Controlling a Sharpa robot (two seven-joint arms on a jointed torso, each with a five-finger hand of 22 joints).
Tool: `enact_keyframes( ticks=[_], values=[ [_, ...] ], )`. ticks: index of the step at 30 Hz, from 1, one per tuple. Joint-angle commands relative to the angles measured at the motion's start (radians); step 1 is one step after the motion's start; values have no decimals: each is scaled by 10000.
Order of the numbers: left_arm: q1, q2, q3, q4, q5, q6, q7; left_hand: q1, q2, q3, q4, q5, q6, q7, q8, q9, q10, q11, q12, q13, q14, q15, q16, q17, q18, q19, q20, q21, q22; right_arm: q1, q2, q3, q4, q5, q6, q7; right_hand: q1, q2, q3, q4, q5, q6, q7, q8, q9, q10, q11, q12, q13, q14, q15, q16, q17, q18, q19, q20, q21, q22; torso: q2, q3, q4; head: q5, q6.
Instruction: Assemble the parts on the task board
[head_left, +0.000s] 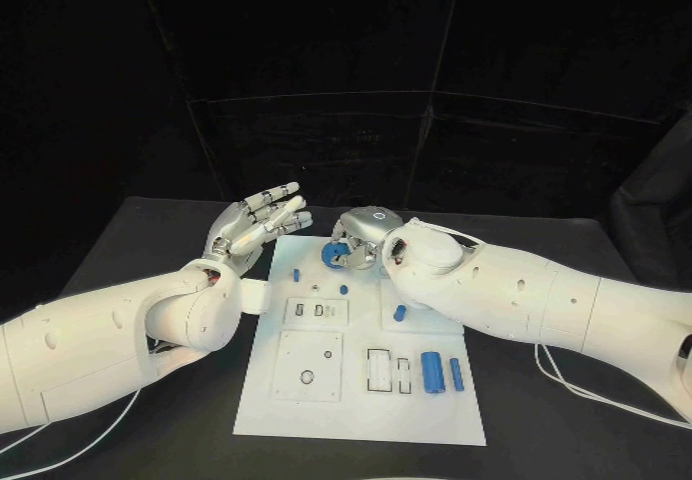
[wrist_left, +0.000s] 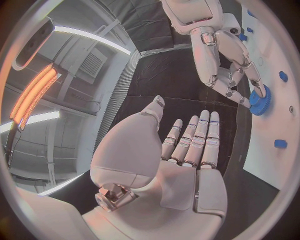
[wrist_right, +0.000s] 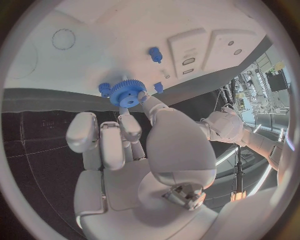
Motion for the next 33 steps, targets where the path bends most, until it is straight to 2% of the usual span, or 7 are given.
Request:
enact_keyframes(
  ticks=[1,11,19,23,25,28,33],
  values=[
    [18,29,11,-13,-4,113,63,-10,93,-15,-51,4,15,1265,34,3,-57,6,0,-4,50,15,-32,-9,-35,20,-18,-62,-16,13,68,2,-70,-164,452,-185,55,-71,74,11,62,246,-189,-11,89,-63,39,-41,-11,358,-77,-26,-19,-97,100,7,39,18,-6,7,-10,6,6],
    [18,37,11,-43,-4,110,61,-10,93,-15,-51,4,15,1265,34,3,-57,6,0,-4,50,15,-32,-9,-35,20,-18,-62,-16,1,143,-14,-212,-172,783,-139,-165,-365,5,39,117,85,-125,-117,37,-123,96,-190,-95,352,-31,-38,-26,-100,87,43,31,17,-8,12,-13,15,-31],
    [18,41,11,-55,-4,142,16,-23,97,-25,-71,4,-5,1267,29,-3,-89,9,-16,-10,38,19,-51,-19,-37,40,-17,-72,-27,0,178,-16,-368,-34,567,-313,-655,-734,-330,349,383,-667,40,-558,-58,-599,258,-1083,-868,354,107,1,104,-102,47,165,2,1,-3,15,-29,31,-29],
    [18,47,11,-64,-4,165,-11,-25,99,-27,-78,4,-33,1268,22,-7,-118,11,-25,-14,32,21,-59,-23,-38,35,-17,-78,-32,0,176,-17,-371,38,539,-314,-985,-949,-844,840,136,-795,80,-622,-32,-638,311,-1216,-973,360,157,29,181,-97,30,224,-7,-11,-5,15,-19,13,-45],
    [18,41,11,-70,-4,173,-24,-26,99,-28,-79,4,-34,1268,22,-7,-121,11,-26,-14,31,21,-59,-24,-38,34,-16,-79,-33,0,177,-17,-369,82,551,-307,-1021,-1014,-1420,1344,357,-875,118,-658,-18,-658,341,-1272,-1007,359,192,35,210,-92,15,260,-13,-26,-7,12,-27,14,-42],
    [18,31,11,-79,-4,176,-42,-29,99,-30,-85,4,-43,1268,20,-9,-140,12,-33,-17,25,23,-66,-27,-39,27,-16,-85,-37,0,166,-17,-347,122,597,-306,-932,-992,-2115,1906,667,-890,128,-657,0,-677,367,-1300,-1009,359,212,41,243,-88,8,281,-12,-32,-6,14,-25,13,-50],
    [18,18,11,-80,-4,174,-60,-35,99,-37,-98,4,-72,1269,13,-13,-187,15,-51,-22,14,27,-81,-34,-41,25,-16,-95,-46,0,95,-17,-284,198,617,-294,-758,-890,-2584,2485,775,-819,113,-610,23,-664,360,-1276,-959,361,203,44,275,-91,13,284,2,-17,-12,11,-23,-8,-49]
  ],
)
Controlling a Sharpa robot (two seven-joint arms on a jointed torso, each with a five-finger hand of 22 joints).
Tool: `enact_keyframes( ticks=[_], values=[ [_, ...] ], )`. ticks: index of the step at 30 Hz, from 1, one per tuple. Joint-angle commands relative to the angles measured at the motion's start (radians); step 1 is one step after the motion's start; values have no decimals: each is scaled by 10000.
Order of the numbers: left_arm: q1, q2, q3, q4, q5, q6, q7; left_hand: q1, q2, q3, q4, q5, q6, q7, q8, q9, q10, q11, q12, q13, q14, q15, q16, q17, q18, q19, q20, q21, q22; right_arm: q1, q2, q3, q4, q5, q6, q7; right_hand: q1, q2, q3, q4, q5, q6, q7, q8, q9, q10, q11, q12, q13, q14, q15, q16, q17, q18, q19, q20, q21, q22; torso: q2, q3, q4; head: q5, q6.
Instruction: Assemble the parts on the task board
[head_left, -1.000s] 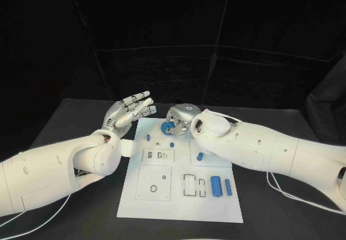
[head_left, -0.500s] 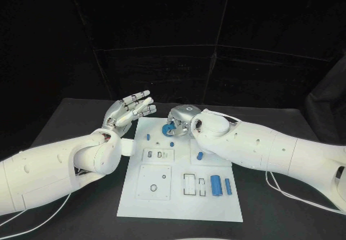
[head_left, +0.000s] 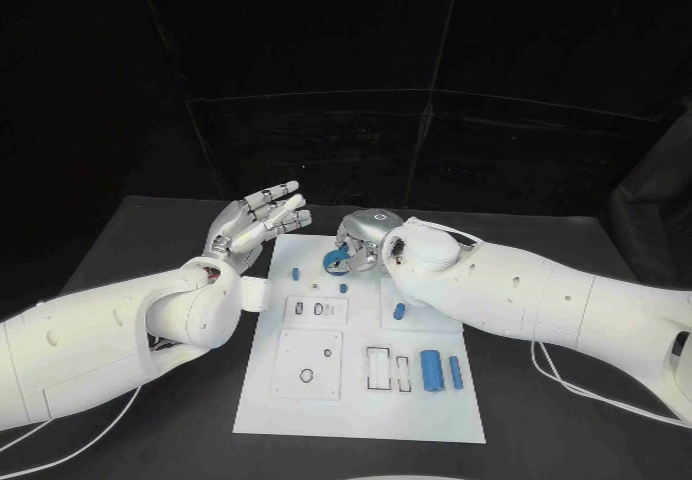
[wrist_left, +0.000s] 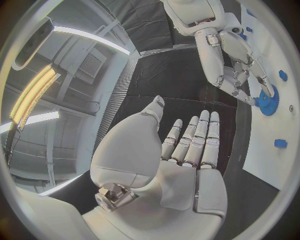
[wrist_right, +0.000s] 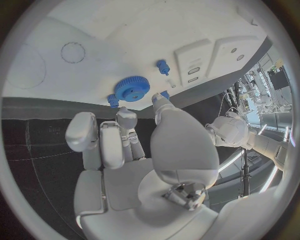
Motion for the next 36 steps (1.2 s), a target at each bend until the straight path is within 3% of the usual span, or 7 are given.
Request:
enact_keyframes(
  ticks=[1,7,10,21,29,34,36],
  values=[
    [18,-4,10,9,-7,138,3,-3,67,-9,-70,4,-71,1269,13,-13,-78,-20,-49,-9,14,26,-12,-8,-41,26,-16,-56,-9,23,-79,3,78,135,-44,-13,49,36,-168,251,163,27,-3,29,16,-28,-20,-24,41,361,58,47,16,-94,21,66,7,12,-3,-5,2,-13,-1],
    [18,-30,10,-3,-7,145,2,-10,67,-16,-83,4,-89,1269,7,-16,-117,-17,-65,-13,2,30,-27,-15,-44,26,-15,-66,-17,19,-757,-1,580,1185,-2246,1283,261,392,-197,179,920,14,-12,17,6,21,-38,22,105,376,41,75,75,-119,115,46,94,159,-19,11,-25,6,-14],
    [18,-41,10,-40,-7,182,-10,-7,70,-14,-88,4,-85,1270,8,-16,-111,-17,-65,-13,1,30,-29,-16,-44,33,-15,-66,-18,19,-1426,-3,1070,2205,-2992,2520,532,640,-87,77,719,-87,16,-55,-16,-79,-18,-148,-29,351,54,24,4,-128,148,52,123,203,-37,16,-54,-60,-51],
    [13,-11,9,-203,-20,273,23,64,202,170,-333,6,663,1233,278,75,703,-87,191,73,269,-39,18,-7,24,329,-41,-53,-60,20,-4086,-15,2539,4307,-2400,4271,1796,524,87,-866,560,156,-62,34,31,-214,-104,-451,-232,325,-8,-59,-61,-115,90,6,89,135,-157,136,-228,-218,44],
    [3,132,9,-380,-158,362,93,53,298,352,-615,4,2139,999,751,169,1568,-355,488,61,1116,-351,263,53,319,1290,-53,280,17,-21,-4709,-22,1767,5318,-1620,4799,2023,396,19,-1104,408,201,-81,46,27,-168,-126,-463,-228,349,-30,-24,32,-118,96,-18,90,141,-192,232,-273,-328,69],
    [-8,194,8,-464,-189,399,95,38,296,373,-656,3,2212,986,751,151,1646,-377,483,48,1197,-376,257,44,348,1371,-52,281,4,-214,-4649,-24,1194,5433,-1396,4863,2071,400,20,-1143,392,194,-82,40,23,-181,-128,-500,-259,345,-32,-36,16,-115,89,-20,84,126,-162,243,-261,-308,101],
    [-11,213,8,-497,-194,402,96,35,293,372,-659,2,2213,991,749,149,1647,-376,480,47,1199,-376,254,42,349,1375,-51,281,3,-300,-4577,-24,999,5452,-1295,4845,2079,401,20,-1151,394,186,-80,35,21,-182,-127,-504,-261,344,-33,-38,12,-115,88,-21,83,124,-155,208,-249,-309,91]
  ],
)
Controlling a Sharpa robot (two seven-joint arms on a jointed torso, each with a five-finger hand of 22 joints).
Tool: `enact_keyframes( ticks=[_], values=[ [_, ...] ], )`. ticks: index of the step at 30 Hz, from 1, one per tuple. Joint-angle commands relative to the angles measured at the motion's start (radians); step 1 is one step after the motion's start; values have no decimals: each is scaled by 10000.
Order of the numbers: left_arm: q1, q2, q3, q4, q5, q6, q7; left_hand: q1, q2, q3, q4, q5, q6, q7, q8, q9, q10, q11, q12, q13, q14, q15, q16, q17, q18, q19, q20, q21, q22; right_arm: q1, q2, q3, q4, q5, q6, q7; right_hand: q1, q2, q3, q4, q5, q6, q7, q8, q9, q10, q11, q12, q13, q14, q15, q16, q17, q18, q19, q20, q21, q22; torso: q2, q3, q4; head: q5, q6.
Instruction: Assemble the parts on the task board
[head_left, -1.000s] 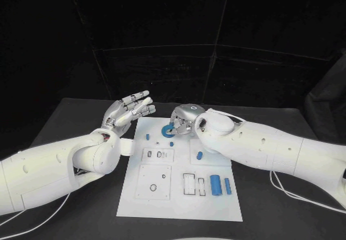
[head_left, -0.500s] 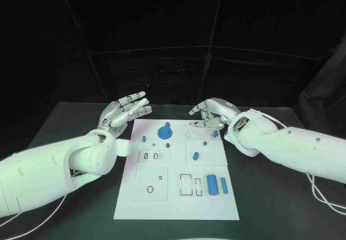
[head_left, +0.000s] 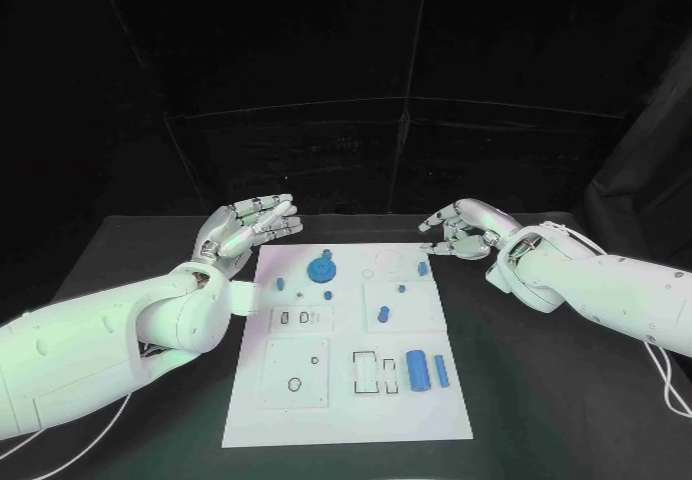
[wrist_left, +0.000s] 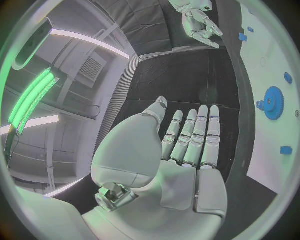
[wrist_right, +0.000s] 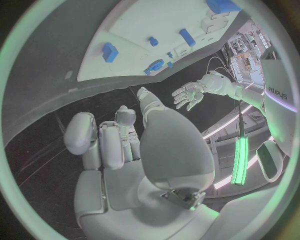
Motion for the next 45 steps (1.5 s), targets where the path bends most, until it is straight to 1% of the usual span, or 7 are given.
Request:
enact_keyframes(
  ticks=[1,9,11,15,17,29,45],
  values=[
    [4,34,9,-45,-130,200,135,11,99,-14,-53,2,66,672,51,-13,89,2,55,-11,55,17,20,0,192,60,13,29,-8,-96,126,0,-252,441,558,335,88,38,2,-66,-58,49,-21,17,-8,-9,-17,-47,-17,344,-32,-3,-12,-113,-27,-55,2,-19,21,-27,12,21,7],
    [-7,78,9,-72,-135,222,148,12,99,-7,-66,3,77,667,48,-18,86,5,43,-16,51,19,6,-7,193,69,16,23,-14,-390,406,1,-752,295,910,178,136,37,-16,-122,-55,-42,-1,-38,-31,-28,-3,-86,-43,351,-24,12,30,-125,2,-55,23,38,39,-13,37,57,-57],
    [-10,85,9,-73,-135,226,148,13,97,-6,-70,3,81,665,47,-19,86,5,40,-18,50,20,2,-9,193,70,17,21,-16,-424,459,1,-873,251,964,162,147,38,-18,-133,-56,-59,3,-48,-34,-34,0,-100,-54,351,-22,9,26,-127,7,-54,27,45,32,-28,39,54,-74],
    [-13,100,9,-83,-135,222,141,13,97,-6,-71,3,81,664,47,-19,85,5,39,-18,49,20,1,-10,193,71,17,20,-16,-479,526,1,-1083,201,1027,186,149,41,-18,-135,-56,-64,4,-51,-36,-39,2,-109,-62,352,-22,12,32,-127,7,-54,27,43,43,-25,70,-60,-75],
    [-15,105,9,-82,-135,213,132,12,97,-5,-73,3,83,664,47,-20,85,5,37,-18,49,21,-1,-10,193,71,17,19,-17,-493,540,2,-1143,193,1052,205,146,52,-18,-134,-51,-71,6,-55,-37,-36,4,-104,-56,353,-20,15,40,-128,11,-53,30,50,43,-21,71,-59,-80],
    [-24,116,9,-100,-135,189,103,8,96,-3,-78,3,91,667,44,-23,82,6,28,-21,45,22,-12,-16,193,75,19,14,-22,-611,564,2,-1219,181,1131,299,120,153,-14,-120,-42,-7,1,-21,-22,8,3,-44,2,366,-16,42,96,-135,38,-48,50,89,39,-7,28,-5,-132],
    [-27,84,9,-124,-135,137,100,-5,89,-2,-90,3,92,686,30,-33,73,15,7,-27,35,28,-34,-26,192,84,22,2,-31,-686,592,2,-1235,185,1043,268,157,313,37,-145,-75,74,-8,18,-8,64,-9,33,75,382,-23,73,158,-139,58,-51,67,116,38,-15,49,-40,-196]
  ],
)
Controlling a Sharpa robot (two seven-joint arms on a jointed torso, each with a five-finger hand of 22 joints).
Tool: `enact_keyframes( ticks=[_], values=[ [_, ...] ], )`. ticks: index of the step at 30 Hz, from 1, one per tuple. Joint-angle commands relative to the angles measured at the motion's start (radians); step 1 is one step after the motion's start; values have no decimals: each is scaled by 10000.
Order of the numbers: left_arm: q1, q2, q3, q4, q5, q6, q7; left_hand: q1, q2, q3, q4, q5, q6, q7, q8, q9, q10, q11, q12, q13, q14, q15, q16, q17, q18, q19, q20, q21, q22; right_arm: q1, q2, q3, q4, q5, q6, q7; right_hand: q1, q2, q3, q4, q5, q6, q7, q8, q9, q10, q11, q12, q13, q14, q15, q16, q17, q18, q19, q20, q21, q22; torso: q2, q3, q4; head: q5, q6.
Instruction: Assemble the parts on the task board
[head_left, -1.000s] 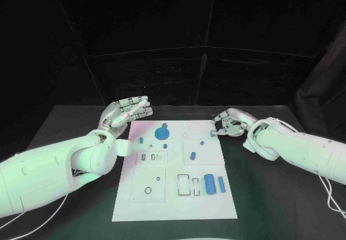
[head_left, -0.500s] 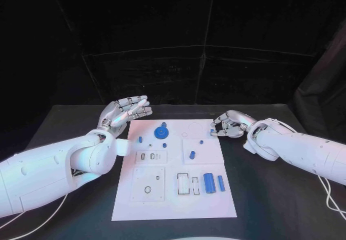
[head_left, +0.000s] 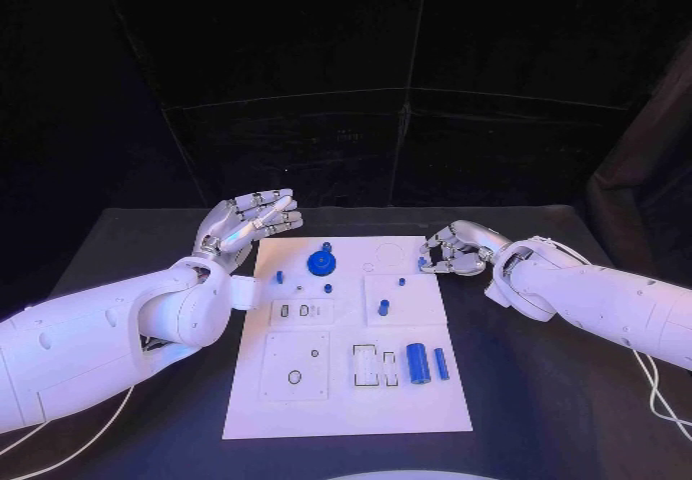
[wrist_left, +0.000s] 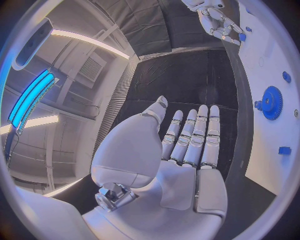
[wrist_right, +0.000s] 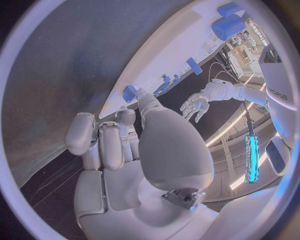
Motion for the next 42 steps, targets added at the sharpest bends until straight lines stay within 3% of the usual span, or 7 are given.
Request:
enact_keyframes(
  ticks=[1,16,28,34,42],
  values=[
    [14,-8,10,-1,-65,53,105,-6,91,-2,-36,3,93,687,30,-15,74,14,7,-12,36,27,-33,-14,196,50,-13,3,-9,5,15,5,0,-25,14,63,-13,146,36,-61,-78,91,-11,26,15,69,-12,73,28,383,-25,53,21,-142,30,-15,74,23,-1,-5,8,-11,2],
    [14,-21,10,-1,-65,50,96,-6,91,-2,-36,3,93,687,30,-15,74,14,7,-12,36,27,-33,-14,196,50,-13,3,-9,-4,68,6,-30,-25,-29,-40,108,360,173,-198,-373,226,-23,70,20,90,-30,89,56,394,-41,73,74,-148,53,-30,98,61,-1,6,3,-26,9],
    [14,-18,10,-6,-65,61,85,-12,85,-1,-48,3,93,696,18,-22,70,21,-6,-14,34,31,-47,-21,195,57,-11,-6,-16,-4,232,7,-147,-25,-263,-163,116,394,200,-213,-418,223,-19,63,15,108,-27,119,86,399,-41,84,96,-152,65,-31,108,83,5,-3,21,-17,4],
    [14,-21,10,-6,-65,67,69,-14,83,1,-55,3,91,700,11,-26,68,24,-14,-15,33,33,-55,-25,194,60,-10,-11,-21,-4,266,8,-143,-25,-394,-167,105,417,211,-209,-431,223,-16,61,13,112,-24,120,87,399,-40,84,96,-154,68,-31,111,89,3,5,-3,1,7],
    [14,-25,10,-5,-65,81,47,-18,79,2,-62,3,87,704,2,-31,63,28,-24,-16,29,36,-65,-30,192,63,-9,-17,-26,-4,216,8,-58,-25,-810,-3,70,373,203,-239,-459,89,8,-23,-22,81,-5,73,50,392,-27,65,68,-152,63,-26,108,72,-9,10,-3,-24,7]
  ],
)
